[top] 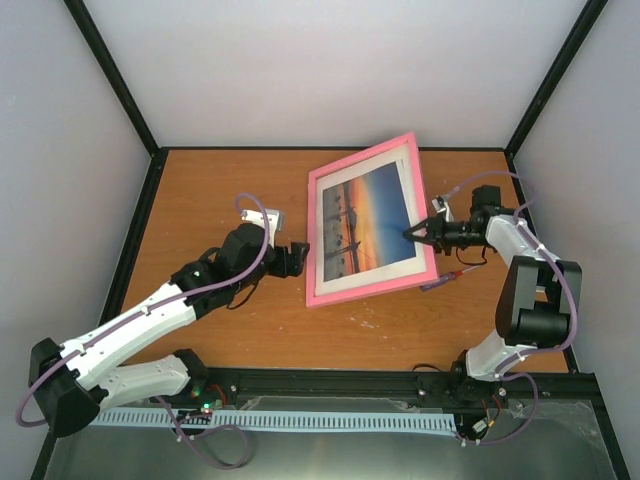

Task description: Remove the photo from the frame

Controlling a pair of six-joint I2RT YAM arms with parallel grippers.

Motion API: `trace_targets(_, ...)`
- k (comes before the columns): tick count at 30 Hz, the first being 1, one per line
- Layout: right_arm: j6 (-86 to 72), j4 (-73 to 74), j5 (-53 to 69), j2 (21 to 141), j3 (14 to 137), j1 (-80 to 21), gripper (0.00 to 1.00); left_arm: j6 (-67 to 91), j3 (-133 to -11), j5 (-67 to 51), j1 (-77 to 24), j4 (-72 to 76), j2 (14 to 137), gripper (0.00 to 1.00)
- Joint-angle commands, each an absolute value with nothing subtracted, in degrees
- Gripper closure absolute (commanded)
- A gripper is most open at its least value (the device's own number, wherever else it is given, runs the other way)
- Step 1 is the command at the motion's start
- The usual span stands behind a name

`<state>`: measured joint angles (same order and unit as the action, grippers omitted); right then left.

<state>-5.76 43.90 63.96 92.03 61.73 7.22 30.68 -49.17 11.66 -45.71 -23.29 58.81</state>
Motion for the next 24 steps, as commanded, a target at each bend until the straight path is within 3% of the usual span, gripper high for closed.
trace_targets(1,-6.2,28.8,68.7,93.9,59.3,6.9,0.97,32.0,-48.4,10.6,-44.8,-19.6,59.3,0.08)
trace_targets(8,-8.5,24.4,67.4,101.5,56.0,6.3,0.97,32.3,-46.0,11.2,-44.5,-18.6,59.6,0.08)
trace_targets(16,-3.7,30.2,65.7,107.6,58.7,2.5,0.97,31.7,-44.4,10.9,-43.3,-16.8,61.7,0.08)
trace_targets(24,-0.6,32.9,60.8,107.9,56.8,2.5,0.97,39.1,-41.7,7.0,-35.0,-17.4,67.6,0.08)
